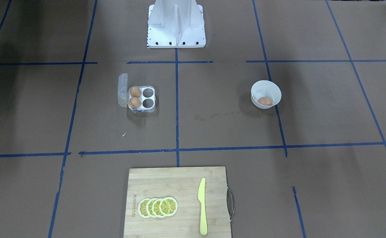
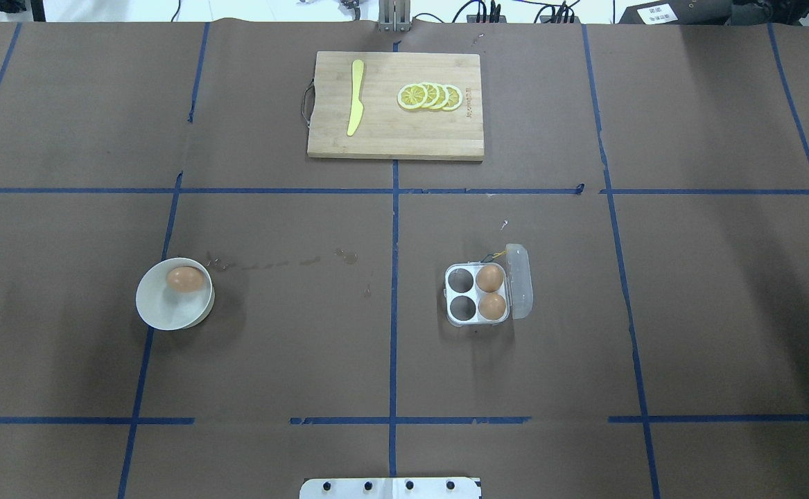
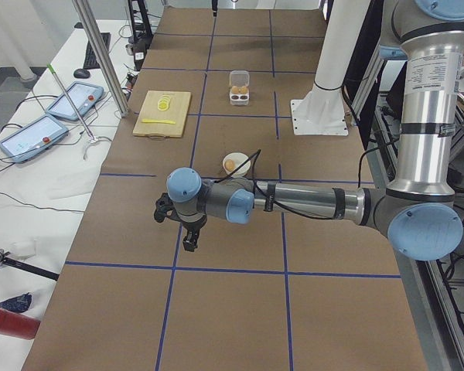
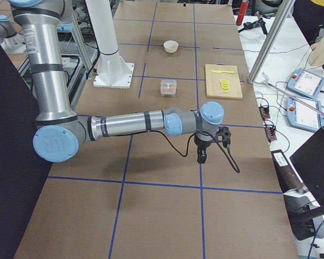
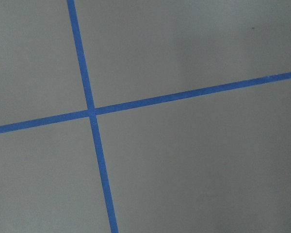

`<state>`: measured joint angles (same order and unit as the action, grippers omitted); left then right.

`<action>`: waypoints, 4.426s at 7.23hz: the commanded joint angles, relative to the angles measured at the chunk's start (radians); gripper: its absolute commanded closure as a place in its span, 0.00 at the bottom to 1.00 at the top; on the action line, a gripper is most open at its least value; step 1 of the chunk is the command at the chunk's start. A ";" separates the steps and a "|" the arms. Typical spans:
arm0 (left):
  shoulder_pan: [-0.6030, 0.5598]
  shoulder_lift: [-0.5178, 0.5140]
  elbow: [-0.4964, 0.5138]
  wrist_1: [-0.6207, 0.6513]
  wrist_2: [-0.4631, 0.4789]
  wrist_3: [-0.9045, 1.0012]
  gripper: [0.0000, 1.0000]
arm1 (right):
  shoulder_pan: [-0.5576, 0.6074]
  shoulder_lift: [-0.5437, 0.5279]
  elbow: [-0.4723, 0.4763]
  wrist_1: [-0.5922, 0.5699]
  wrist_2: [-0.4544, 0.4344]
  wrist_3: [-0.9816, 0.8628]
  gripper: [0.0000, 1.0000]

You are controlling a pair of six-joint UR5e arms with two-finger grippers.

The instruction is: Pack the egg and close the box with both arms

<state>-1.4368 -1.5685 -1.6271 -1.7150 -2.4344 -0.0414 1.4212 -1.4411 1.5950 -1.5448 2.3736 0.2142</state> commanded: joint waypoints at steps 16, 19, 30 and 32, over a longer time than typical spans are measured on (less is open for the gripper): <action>0.369 -0.148 -0.128 -0.287 0.002 -1.153 0.00 | -0.030 -0.010 0.003 0.023 0.004 0.022 0.00; 0.561 -0.203 -0.186 -0.284 0.187 -1.647 0.00 | -0.041 -0.010 0.003 0.025 0.004 0.022 0.00; 0.826 -0.193 -0.246 -0.114 0.532 -2.255 0.25 | -0.045 -0.012 0.023 0.060 0.009 0.022 0.00; 0.828 -0.189 -0.254 -0.112 0.531 -2.255 0.32 | -0.045 -0.012 0.025 0.060 0.009 0.022 0.00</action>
<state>-0.6102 -1.7598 -1.8767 -1.8283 -1.9026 -2.2964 1.3761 -1.4527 1.6183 -1.4849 2.3823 0.2360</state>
